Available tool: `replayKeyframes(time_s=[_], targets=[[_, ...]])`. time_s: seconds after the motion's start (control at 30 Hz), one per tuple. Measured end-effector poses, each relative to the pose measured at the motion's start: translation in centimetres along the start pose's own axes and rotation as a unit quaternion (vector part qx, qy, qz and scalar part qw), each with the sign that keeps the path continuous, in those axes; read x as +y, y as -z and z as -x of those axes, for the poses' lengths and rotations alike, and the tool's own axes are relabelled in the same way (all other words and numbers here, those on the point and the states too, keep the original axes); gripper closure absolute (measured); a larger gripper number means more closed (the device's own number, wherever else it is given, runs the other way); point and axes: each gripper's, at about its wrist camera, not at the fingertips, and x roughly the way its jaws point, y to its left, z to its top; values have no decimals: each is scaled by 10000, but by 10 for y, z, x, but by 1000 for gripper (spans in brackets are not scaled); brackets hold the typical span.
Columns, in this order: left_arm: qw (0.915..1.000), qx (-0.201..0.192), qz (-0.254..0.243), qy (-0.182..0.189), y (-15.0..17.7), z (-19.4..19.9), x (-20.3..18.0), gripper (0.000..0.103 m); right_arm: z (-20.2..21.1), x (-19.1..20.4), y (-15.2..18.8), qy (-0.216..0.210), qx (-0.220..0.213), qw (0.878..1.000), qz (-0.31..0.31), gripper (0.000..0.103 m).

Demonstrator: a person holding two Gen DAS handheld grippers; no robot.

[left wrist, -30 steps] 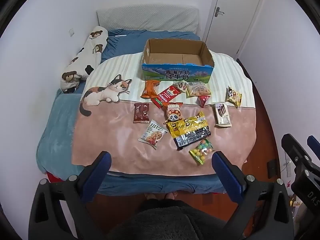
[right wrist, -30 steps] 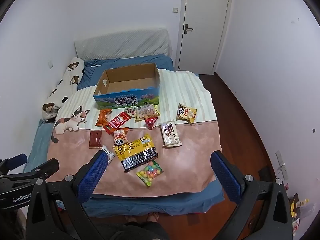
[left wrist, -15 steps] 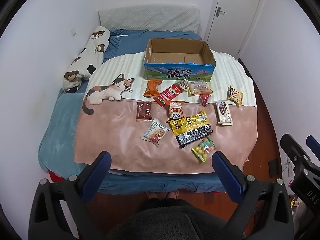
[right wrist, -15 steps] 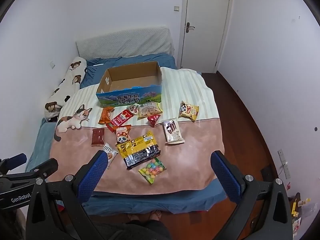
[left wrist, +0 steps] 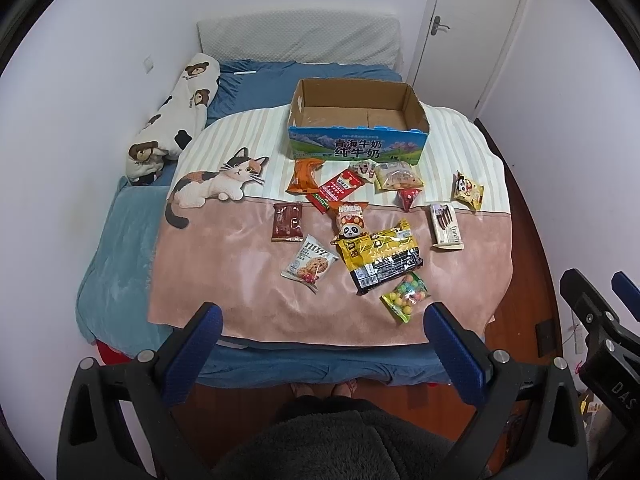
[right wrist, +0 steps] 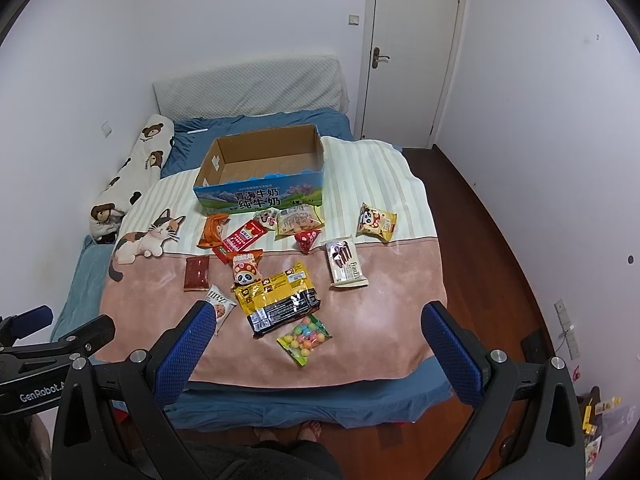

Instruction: Organize snacks

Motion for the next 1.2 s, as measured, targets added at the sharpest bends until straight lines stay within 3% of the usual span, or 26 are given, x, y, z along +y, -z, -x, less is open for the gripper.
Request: replayKeyframes(time_s=[1.2], targets=[[10000,-17,-13,5,-8,0,-6,0,3,-5,0,-35,-5,10000,-30,0]])
